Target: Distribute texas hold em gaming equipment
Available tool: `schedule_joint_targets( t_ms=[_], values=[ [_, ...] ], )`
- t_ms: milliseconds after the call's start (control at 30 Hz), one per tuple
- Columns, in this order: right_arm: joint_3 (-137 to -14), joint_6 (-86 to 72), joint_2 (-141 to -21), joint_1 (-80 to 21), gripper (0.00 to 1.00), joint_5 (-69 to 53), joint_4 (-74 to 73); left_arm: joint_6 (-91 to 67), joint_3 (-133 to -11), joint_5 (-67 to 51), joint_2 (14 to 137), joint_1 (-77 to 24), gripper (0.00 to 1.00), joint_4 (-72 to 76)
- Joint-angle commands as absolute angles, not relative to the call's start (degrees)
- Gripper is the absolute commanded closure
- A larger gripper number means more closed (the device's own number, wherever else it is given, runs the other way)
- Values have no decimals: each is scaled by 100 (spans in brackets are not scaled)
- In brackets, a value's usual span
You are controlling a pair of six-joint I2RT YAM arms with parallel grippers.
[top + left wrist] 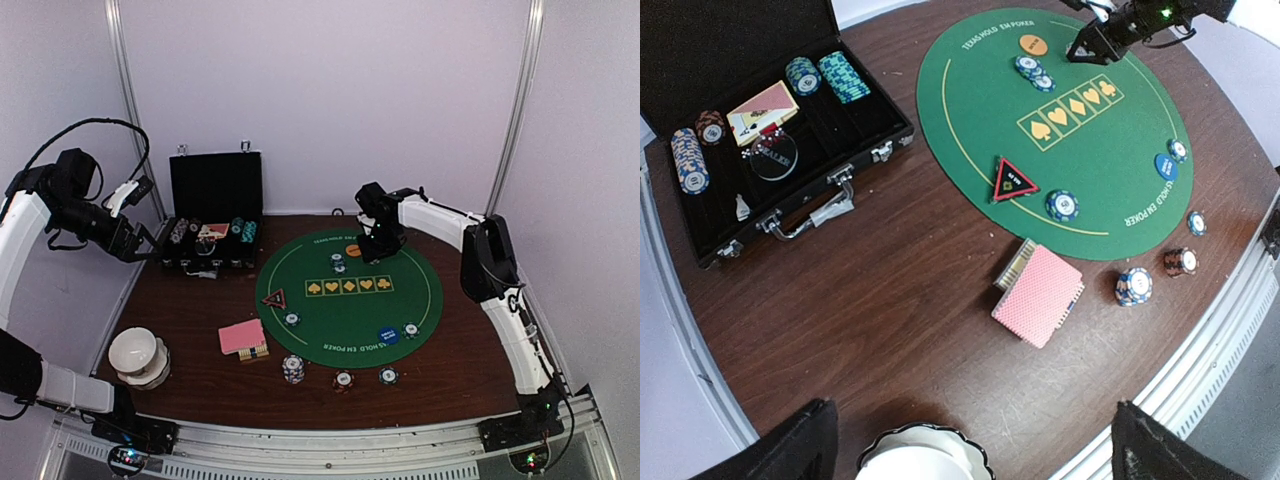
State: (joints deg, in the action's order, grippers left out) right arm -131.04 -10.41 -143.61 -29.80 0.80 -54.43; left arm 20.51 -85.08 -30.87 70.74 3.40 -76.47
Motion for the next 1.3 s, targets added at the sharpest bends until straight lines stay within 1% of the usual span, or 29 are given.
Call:
schedule_joint_targets(
  t_ms=[0, 67, 133, 200, 233, 267, 300, 367, 500, 667, 767, 900, 1033, 1133, 1267],
  values=[
    [-13555, -1056, -14647, -2983, 96, 15, -5497, 2145, -8613, -3132, 7033, 369, 2, -7641],
    [-13621, -1091, -14774, -2963, 94, 18, -5437, 2151, -8613, -3119, 7042, 369, 2, -7659],
    [-13627, -1115, -14851, -2945, 88, 17, -5362, 2159, -8622, -3105, 7040, 369, 3, -7659],
    [-13651, -1130, -14930, -2928, 78, 18, -5356, 2158, -8622, -3078, 7031, 369, 2, -7658],
    [-13669, -1133, -14964, -2919, 70, 15, -5364, 2162, -8621, -3069, 7027, 371, 2, -7663],
    [-13683, -1140, -14987, -2920, 57, 13, -5381, 2155, -8618, -3060, 7016, 369, 2, -7665],
    [-13683, -1152, -14997, -2920, 50, 17, -5406, 2156, -8614, -3064, 7010, 369, 2, -7672],
    [-13689, -1161, -14948, -2926, 41, 19, -5434, 2166, -8620, -3056, 7005, 369, 2, -7687],
    [-13594, -1074, -14547, -3017, 33, -110, -5444, 2178, -8640, -3041, 7009, 369, 2, -7713],
    [-13162, -880, -13696, -3349, 29, 66, -5344, 2179, -8631, -3017, 7015, 369, 3, -7741],
    [-12626, -782, -13066, -3695, 27, 176, -5206, 2179, -8626, -3005, 7002, 369, 2, -7742],
    [-11603, -709, -12226, -4458, 20, 140, -4923, 2187, -8653, -3029, 6957, 369, 2, -7742],
    [-10657, -839, -11738, -5385, 17, -127, -4594, 2205, -8616, -3041, 6968, 369, 2, -7745],
    [-10205, -1054, -11659, -6016, 15, -587, -4310, 2223, -8596, -3063, 6973, 369, 2, -7743],
    [-10215, -1015, -11931, -6706, 10, -514, -4449, 2228, -8604, -3096, 6970, 369, 2, -7741]
  ],
)
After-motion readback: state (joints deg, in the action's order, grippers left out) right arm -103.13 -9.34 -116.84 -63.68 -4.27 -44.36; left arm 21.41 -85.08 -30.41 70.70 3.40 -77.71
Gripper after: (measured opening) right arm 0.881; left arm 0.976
